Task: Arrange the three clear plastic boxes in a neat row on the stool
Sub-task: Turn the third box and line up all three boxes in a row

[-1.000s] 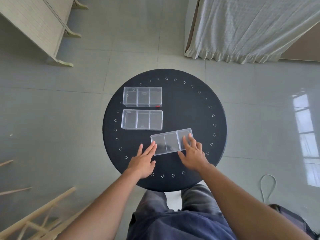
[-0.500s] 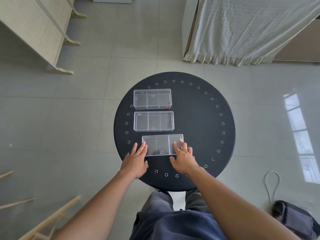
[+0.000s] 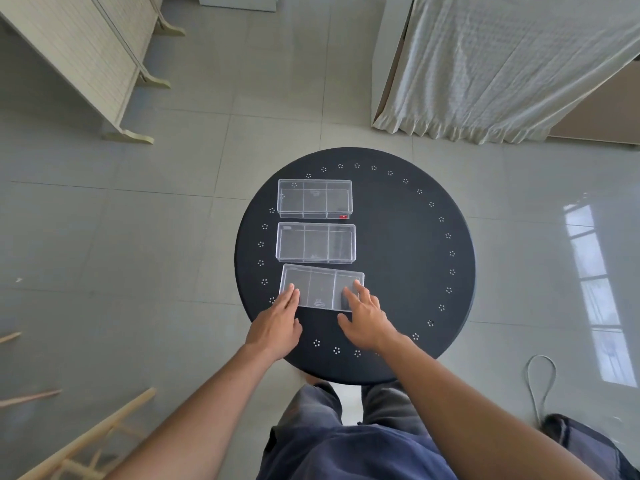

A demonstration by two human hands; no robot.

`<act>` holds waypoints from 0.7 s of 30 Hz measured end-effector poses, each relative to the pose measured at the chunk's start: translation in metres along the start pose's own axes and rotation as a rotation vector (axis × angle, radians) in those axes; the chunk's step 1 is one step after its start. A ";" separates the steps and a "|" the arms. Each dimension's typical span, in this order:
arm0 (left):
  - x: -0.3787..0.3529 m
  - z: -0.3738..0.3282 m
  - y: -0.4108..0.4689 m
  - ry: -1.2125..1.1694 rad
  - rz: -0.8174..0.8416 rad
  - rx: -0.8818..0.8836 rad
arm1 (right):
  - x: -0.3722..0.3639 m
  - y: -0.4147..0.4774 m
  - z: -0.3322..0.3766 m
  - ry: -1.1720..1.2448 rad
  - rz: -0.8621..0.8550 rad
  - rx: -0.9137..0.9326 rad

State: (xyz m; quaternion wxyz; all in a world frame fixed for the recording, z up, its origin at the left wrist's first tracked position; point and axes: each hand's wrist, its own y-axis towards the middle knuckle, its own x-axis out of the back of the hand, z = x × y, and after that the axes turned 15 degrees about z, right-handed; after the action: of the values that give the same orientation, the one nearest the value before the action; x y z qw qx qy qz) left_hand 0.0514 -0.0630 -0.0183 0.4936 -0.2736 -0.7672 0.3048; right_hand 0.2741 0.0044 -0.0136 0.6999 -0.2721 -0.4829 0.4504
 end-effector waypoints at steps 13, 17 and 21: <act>0.004 0.002 0.016 -0.085 0.076 0.052 | 0.016 0.010 -0.004 -0.049 0.074 0.024; 0.012 0.004 0.022 -0.114 0.069 0.047 | 0.028 0.015 -0.007 -0.062 0.092 0.039; 0.021 0.004 0.028 -0.134 0.071 0.060 | 0.040 0.020 -0.007 -0.072 0.098 0.051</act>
State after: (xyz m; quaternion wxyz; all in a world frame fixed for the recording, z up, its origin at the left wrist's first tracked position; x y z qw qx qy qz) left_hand 0.0434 -0.0296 -0.0282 0.4380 -0.2646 -0.7789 0.3626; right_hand 0.2779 0.0496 -0.0154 0.6657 -0.2613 -0.4824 0.5059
